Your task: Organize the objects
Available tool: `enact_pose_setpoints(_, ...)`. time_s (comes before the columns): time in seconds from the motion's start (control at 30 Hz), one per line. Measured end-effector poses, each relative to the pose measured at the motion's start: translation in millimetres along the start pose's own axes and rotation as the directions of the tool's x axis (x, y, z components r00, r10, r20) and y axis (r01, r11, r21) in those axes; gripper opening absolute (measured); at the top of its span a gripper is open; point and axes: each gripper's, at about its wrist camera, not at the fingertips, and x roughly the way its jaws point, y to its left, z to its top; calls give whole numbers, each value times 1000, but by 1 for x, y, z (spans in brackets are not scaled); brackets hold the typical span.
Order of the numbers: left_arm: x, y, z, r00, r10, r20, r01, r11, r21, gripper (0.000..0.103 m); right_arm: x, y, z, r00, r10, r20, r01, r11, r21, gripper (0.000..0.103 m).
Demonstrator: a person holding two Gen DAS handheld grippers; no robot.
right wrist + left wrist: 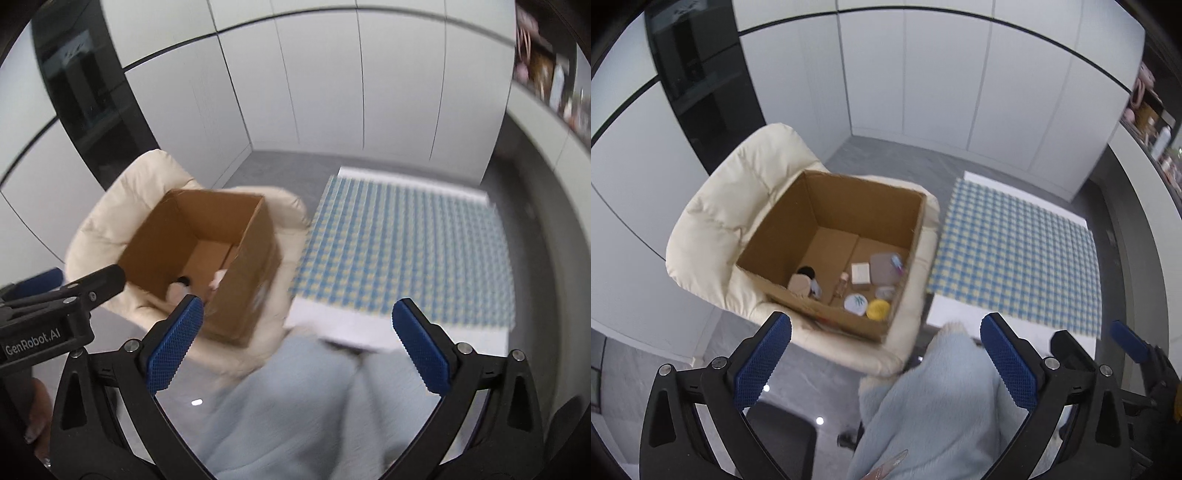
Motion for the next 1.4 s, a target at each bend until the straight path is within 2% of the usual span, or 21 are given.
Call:
enact_pose_setpoints(0.07,-4,-4,-2,1000,14,-7,-14,1000,25,102,-2,-2,-4,1000,9,-27,-8,1000,17,103)
enact_pose_setpoints(0.2,-8,-8,-7,998,63,-14,-62,996,70,102,-10,-4,-13,999,-40,-34,41,999,28,103)
enact_pose_setpoints(0.3,-9,-9,-10,997,78,-27,-75,993,95,102,-12,-2,-18,998,-45,-52,47,998,31,103)
enact_pose_setpoints(0.5,-3,-9,-17,987,157,-37,-149,976,159,102,-13,-4,-26,996,-66,-58,69,996,62,103)
enact_pose_setpoints(0.67,-1,-11,-22,992,112,-55,-101,981,165,102,-20,-14,-27,996,-74,-42,78,992,103,103)
enact_pose_setpoints(0.83,-2,-14,-24,994,101,-51,-92,982,167,102,-18,-12,-33,996,-63,-69,69,993,93,103)
enact_pose_setpoints(1.0,-3,-18,-24,993,107,-46,-98,979,177,102,-19,-11,-35,996,-62,-61,68,993,93,103)
enact_pose_setpoints(1.1,-2,-20,-25,995,84,-61,-73,982,173,102,-21,-12,-36,997,-59,-56,65,993,95,103)
enact_pose_setpoints(1.4,-2,-25,-25,992,113,-48,-103,978,180,102,-21,-12,-34,997,-49,-53,54,995,82,103)
